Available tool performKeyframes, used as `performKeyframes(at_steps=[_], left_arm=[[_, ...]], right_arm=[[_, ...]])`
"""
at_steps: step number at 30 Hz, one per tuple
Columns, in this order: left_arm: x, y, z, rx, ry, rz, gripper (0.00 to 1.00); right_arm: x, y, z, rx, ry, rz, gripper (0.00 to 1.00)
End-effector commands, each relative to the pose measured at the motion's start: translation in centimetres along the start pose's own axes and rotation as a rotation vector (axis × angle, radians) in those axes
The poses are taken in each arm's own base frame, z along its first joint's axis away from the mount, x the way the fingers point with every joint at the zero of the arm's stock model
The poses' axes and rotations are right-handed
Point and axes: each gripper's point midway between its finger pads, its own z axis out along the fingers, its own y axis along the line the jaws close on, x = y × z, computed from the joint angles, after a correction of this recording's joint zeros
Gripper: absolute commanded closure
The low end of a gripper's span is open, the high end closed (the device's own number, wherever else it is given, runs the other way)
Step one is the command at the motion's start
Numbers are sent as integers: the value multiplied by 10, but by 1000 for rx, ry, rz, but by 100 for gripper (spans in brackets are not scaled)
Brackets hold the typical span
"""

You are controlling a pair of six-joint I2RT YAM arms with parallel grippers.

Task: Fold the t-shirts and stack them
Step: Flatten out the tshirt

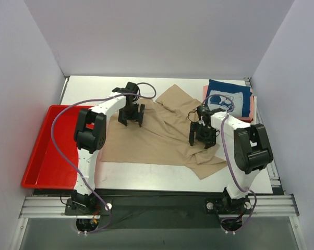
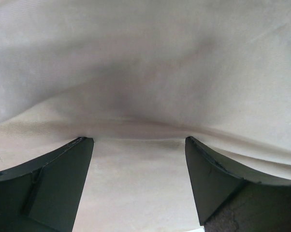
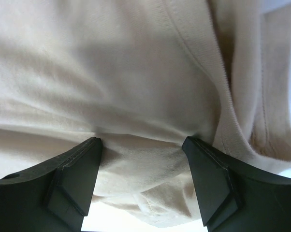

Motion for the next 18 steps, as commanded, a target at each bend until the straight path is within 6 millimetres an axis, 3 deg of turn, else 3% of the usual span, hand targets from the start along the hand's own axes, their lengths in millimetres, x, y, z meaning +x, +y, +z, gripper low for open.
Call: performKeyframes(at_steps=[1, 3, 7, 10, 11, 13, 14, 16, 17, 18], left_arm=[[-29, -34, 19, 108, -74, 95, 12], [-37, -48, 13, 137, -99, 118, 12], [-42, -57, -9, 148, -138, 121, 12], [-40, -46, -39, 113, -204, 59, 12], [-49, -39, -70, 80, -290, 37, 12], [-33, -21, -81, 19, -315, -3, 12], [-36, -10, -111, -16, -401, -28, 12], [-9, 9, -113, -77, -392, -80, 12], [-4, 16, -132, -91, -437, -102, 13], [18, 24, -120, -113, -393, -108, 14]], right_arm=[[18, -31, -8, 132, 49, 73, 28], [14, -34, -9, 136, 56, 86, 28], [8, -44, -10, 198, 54, 84, 28], [3, -52, -14, 216, 49, 89, 27], [2, -53, -16, 216, 45, 92, 27], [-3, -58, -18, 216, 38, 99, 27], [-4, -60, -18, 215, 40, 95, 27], [-8, -64, -19, 214, 38, 103, 27], [-10, -66, -19, 214, 36, 105, 27], [-10, -67, -18, 216, 41, 112, 27]])
